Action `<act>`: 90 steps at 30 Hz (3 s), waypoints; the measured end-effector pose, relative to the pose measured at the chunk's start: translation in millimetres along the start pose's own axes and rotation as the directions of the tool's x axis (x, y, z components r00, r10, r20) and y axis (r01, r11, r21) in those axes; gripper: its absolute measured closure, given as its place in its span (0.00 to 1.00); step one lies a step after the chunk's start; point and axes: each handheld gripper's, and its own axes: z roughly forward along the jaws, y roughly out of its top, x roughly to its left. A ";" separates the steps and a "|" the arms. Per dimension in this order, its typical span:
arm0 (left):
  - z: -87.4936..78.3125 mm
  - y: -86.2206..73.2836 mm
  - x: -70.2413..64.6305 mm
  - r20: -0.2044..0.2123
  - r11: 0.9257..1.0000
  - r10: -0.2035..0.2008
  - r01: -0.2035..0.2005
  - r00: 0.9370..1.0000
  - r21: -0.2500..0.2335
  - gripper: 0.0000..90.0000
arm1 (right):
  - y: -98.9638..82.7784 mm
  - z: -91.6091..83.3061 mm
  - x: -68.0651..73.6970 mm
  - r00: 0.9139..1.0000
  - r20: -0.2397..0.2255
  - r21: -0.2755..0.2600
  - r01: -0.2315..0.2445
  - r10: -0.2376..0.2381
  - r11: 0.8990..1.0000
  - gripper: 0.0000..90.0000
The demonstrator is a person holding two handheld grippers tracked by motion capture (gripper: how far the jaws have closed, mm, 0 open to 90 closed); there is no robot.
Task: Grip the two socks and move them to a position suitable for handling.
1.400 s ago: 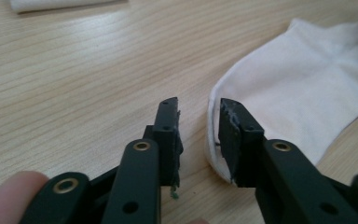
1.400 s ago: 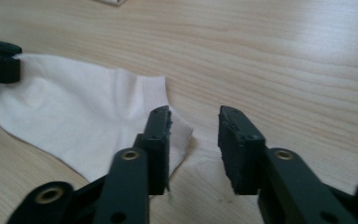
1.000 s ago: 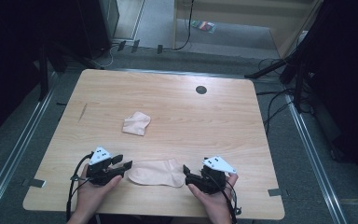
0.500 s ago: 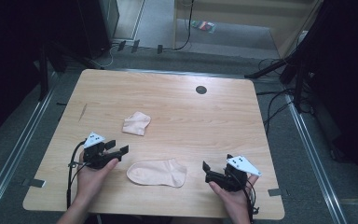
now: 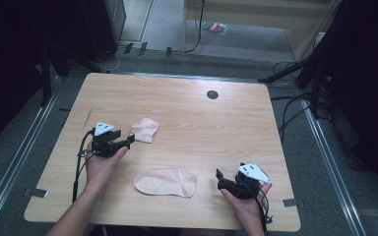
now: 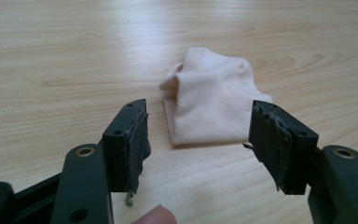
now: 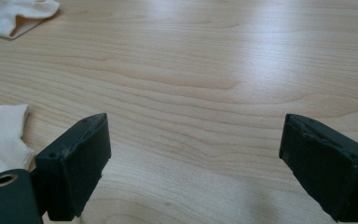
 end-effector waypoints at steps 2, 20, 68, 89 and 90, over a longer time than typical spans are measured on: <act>6.9 3.3 1.6 -0.001 1.000 -0.011 0.011 1.000 0.014 0.45 | 0.0 1.0 -0.2 1.000 0.002 0.006 -0.003 0.003 1.000 0.11; 43.4 8.4 -9.3 -0.064 0.993 0.054 -0.047 0.996 0.110 0.97 | -0.1 3.1 1.1 1.000 0.002 0.021 0.011 -0.011 1.000 0.14; -23.8 -10.8 -8.9 0.338 0.996 0.024 0.007 0.941 -0.088 0.47 | 71.1 33.1 56.1 0.979 -0.153 -0.052 0.129 -0.135 0.990 0.57; -33.9 -36.4 19.7 0.272 0.994 -0.064 0.087 0.960 -0.070 0.51 | 101.3 151.0 81.5 0.963 -0.268 0.208 0.093 -0.035 0.974 0.60; -34.0 -36.4 19.8 0.271 0.994 -0.065 0.087 0.960 -0.069 0.51 | 98.0 153.7 82.9 0.959 -0.280 0.221 0.110 -0.045 0.969 0.60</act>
